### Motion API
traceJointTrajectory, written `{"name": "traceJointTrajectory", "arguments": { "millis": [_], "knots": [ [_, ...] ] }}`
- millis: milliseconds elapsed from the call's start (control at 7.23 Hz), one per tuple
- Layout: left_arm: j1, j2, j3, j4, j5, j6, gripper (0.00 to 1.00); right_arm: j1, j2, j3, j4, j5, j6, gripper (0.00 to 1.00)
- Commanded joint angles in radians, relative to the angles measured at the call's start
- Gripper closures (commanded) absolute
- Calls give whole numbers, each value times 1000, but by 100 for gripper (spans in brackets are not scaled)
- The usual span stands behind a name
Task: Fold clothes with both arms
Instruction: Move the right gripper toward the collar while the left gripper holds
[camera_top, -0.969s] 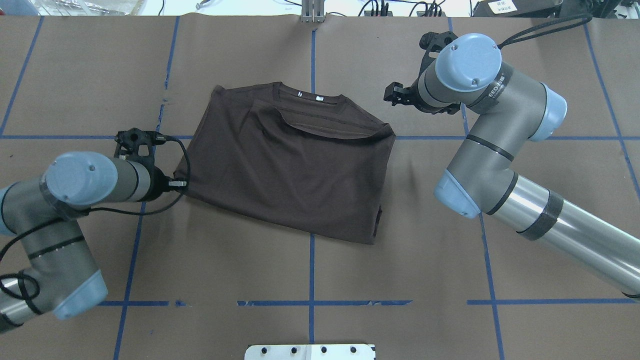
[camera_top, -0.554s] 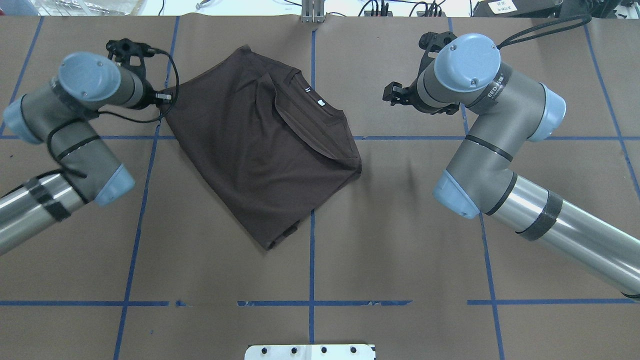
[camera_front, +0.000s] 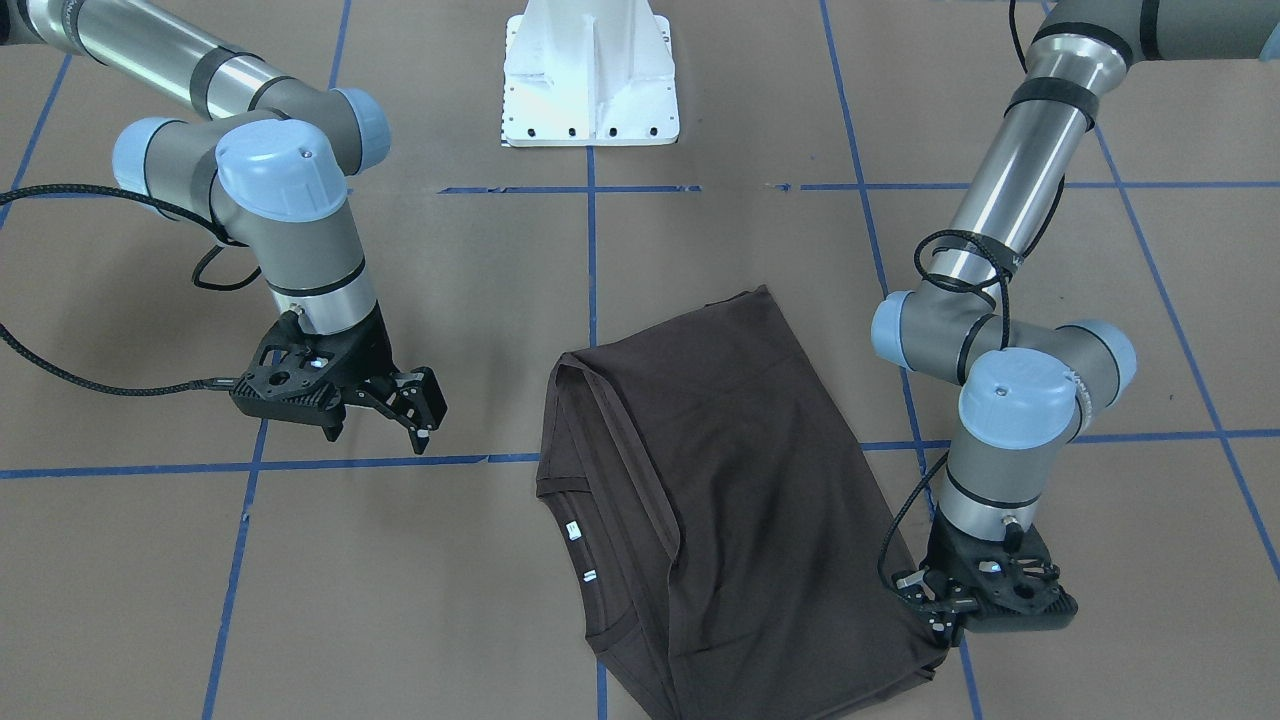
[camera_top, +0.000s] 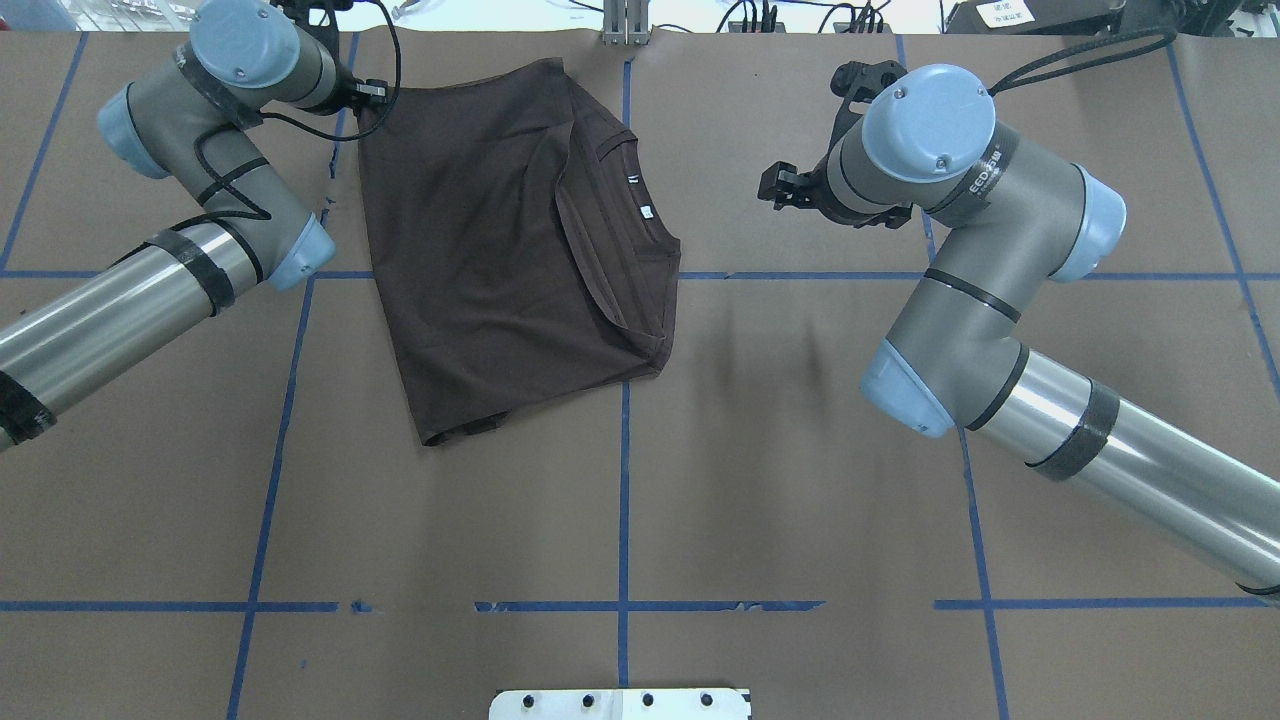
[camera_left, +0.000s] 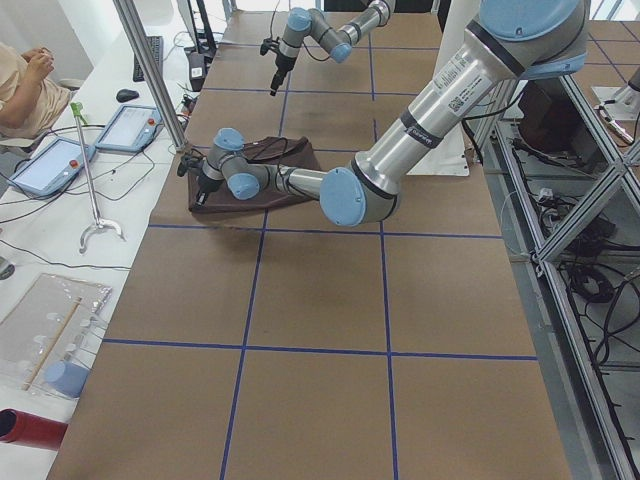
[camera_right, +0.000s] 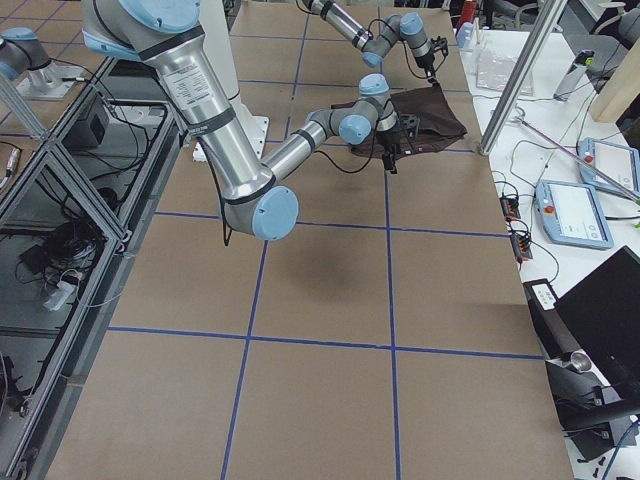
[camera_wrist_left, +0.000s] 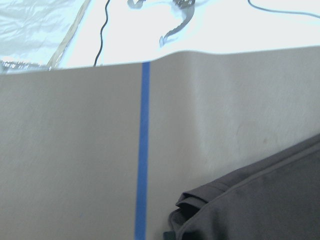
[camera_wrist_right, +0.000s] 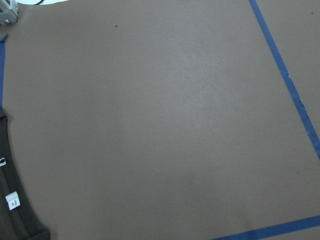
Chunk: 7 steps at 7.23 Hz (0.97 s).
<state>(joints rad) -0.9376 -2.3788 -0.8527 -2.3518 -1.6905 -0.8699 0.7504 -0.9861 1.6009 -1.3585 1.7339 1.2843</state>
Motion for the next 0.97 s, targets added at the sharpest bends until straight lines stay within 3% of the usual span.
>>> {"name": "traceJointTrajectory", "arguments": {
  "millis": [0, 138, 415, 692, 830],
  "knots": [
    [-41, 36, -34, -29, -18, 131, 0, -17, 59, -45, -2, -2, 85, 0],
    [-62, 86, -93, -32, -97, 181, 0, -40, 145, -118, -4, -29, 155, 1],
    [-63, 153, -198, -31, -109, 178, 0, -118, 239, -221, -2, -185, 205, 2],
    [-61, 154, -207, -31, -109, 172, 0, -157, 334, -361, -1, -227, 205, 4],
    [-59, 154, -212, -31, -109, 170, 0, -173, 333, -390, 51, -231, 205, 11]
  ]
}}
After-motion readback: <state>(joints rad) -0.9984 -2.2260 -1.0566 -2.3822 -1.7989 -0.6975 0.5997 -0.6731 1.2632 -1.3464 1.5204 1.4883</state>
